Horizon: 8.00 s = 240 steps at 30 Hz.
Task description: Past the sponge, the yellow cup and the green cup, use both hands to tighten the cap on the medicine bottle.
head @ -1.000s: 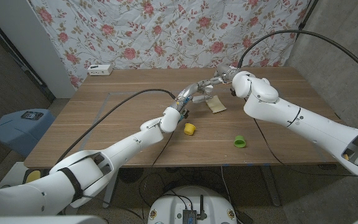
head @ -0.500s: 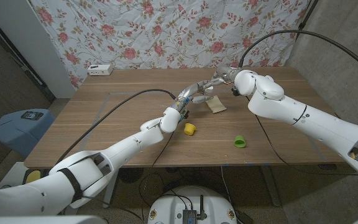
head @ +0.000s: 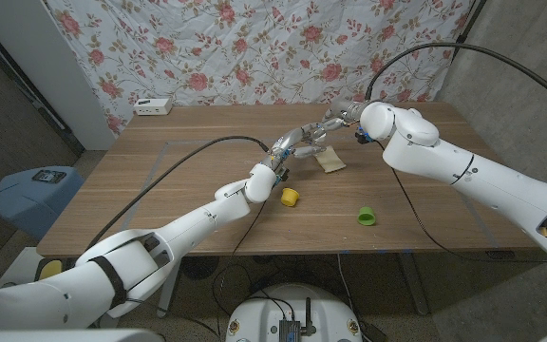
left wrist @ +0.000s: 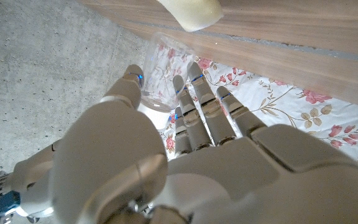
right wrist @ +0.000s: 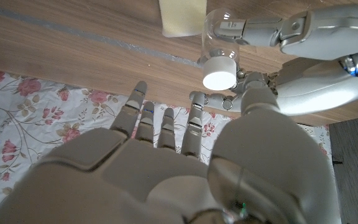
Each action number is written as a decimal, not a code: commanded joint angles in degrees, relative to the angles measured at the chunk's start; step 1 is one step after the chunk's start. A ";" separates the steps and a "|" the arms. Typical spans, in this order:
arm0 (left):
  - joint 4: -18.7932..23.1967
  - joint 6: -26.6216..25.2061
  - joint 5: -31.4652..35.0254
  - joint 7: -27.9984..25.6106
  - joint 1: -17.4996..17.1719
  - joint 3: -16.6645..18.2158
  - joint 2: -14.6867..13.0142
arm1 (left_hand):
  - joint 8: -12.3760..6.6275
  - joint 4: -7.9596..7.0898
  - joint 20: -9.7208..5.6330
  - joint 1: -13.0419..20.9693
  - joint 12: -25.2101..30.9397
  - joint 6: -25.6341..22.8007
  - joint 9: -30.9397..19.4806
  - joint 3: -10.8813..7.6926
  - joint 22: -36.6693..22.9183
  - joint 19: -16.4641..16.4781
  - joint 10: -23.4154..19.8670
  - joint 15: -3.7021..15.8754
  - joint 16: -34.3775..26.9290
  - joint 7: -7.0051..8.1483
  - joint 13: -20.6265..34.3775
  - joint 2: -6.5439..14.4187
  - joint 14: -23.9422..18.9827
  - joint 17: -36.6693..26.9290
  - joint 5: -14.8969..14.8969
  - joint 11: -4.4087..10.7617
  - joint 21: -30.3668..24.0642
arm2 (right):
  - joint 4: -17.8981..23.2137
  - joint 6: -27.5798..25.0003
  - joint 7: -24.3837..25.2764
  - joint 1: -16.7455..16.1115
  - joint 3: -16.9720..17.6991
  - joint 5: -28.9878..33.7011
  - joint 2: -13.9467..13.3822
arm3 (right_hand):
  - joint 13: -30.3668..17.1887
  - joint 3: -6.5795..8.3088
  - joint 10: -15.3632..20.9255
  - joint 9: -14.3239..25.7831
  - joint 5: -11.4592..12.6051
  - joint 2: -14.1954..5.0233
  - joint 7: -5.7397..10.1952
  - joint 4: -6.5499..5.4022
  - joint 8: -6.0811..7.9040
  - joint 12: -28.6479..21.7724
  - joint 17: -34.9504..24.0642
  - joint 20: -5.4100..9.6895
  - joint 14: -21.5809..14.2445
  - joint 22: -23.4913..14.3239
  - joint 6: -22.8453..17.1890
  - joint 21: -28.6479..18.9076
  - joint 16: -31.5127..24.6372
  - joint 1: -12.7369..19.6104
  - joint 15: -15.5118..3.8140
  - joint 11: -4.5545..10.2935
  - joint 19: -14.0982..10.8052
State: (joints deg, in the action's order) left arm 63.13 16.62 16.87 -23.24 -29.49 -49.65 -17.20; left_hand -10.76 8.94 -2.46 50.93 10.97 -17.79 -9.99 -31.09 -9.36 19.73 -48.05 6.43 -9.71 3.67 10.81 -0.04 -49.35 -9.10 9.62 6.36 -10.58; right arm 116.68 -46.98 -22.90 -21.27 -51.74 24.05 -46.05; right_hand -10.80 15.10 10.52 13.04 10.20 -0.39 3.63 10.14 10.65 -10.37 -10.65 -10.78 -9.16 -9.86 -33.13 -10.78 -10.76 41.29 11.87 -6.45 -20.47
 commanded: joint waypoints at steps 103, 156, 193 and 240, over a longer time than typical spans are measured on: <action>0.45 0.23 0.23 -0.35 -0.28 -0.12 0.14 | 0.02 -0.22 -2.78 0.01 0.32 -0.33 -0.18 -0.16 -0.12 -0.20 -2.96 4.59 -0.20 0.28 0.16 0.51 -0.46 -0.05 0.47 2.66 -0.02 | -2.21 -1.17 6.22 -3.73 0.53 4.57 3.22 | -0.24 1.53 7.51 0.20 0.12 -0.21 1.44 -2.31 7.49 -2.17 -0.23 2.16 -6.02 -0.22 -19.40 -1.30 -1.72 5.61 -2.39 2.42 -4.54; -0.62 0.07 0.05 -1.00 -0.04 -0.32 1.10 | 0.02 -0.26 -2.61 -0.14 0.24 -0.40 -0.19 -0.24 -0.13 -0.19 -2.72 4.30 -0.17 0.28 0.17 0.55 -0.43 -0.04 0.47 2.32 -0.02 | -4.31 -8.44 10.60 -2.23 -4.08 7.79 6.32 | -0.14 -1.45 14.50 -0.24 0.13 1.69 -0.47 -3.64 10.49 -2.46 -0.31 1.96 -11.81 -0.30 -29.60 -1.66 -2.50 -0.59 -2.91 2.46 -8.02; -2.96 1.20 -0.32 -1.73 0.85 -0.66 1.85 | 0.02 -0.21 -2.63 -0.17 0.28 -0.41 -0.19 -0.22 -0.13 -0.24 -2.78 4.30 -0.21 0.29 0.17 0.48 -0.46 -0.06 0.46 2.45 0.00 | -5.56 -13.03 12.52 0.65 -7.54 8.39 7.31 | -0.13 -2.26 17.10 0.89 0.11 2.02 -0.58 -3.75 12.65 -2.12 -0.41 1.66 -12.94 -0.34 -33.58 -1.13 -2.19 -2.65 -3.10 2.70 -7.73; -0.56 0.98 0.34 -1.37 0.03 -0.40 0.74 | 0.06 -0.21 -2.61 -0.05 0.26 -0.22 -0.19 -0.27 -0.13 -0.22 -2.71 4.50 -0.19 0.20 0.17 0.54 -0.40 -0.05 0.46 2.56 -0.02 | 3.28 -6.19 4.08 -0.58 -2.32 -0.31 -0.80 | -0.34 -3.53 1.02 1.60 0.65 2.67 -4.00 -2.67 1.02 0.29 -0.37 -1.31 -0.76 -0.14 -5.84 0.39 0.60 -6.85 0.60 -0.95 2.63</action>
State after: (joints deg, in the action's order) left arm 62.45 17.25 17.05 -24.83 -29.51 -50.15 -16.27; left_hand -10.76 9.03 -2.46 50.64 10.97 -17.79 -9.99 -30.99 -9.36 19.73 -48.05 6.43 -9.71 3.67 10.81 0.11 -49.35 -9.10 9.79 6.36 -10.58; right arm 118.26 -54.14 -14.98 -22.70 -54.38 24.95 -45.00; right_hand -11.08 11.25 12.31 14.62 10.64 2.58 -0.42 6.91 11.88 -10.14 -10.78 -12.07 -10.78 -9.86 -39.69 -10.34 -10.13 33.03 12.25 -7.48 -18.49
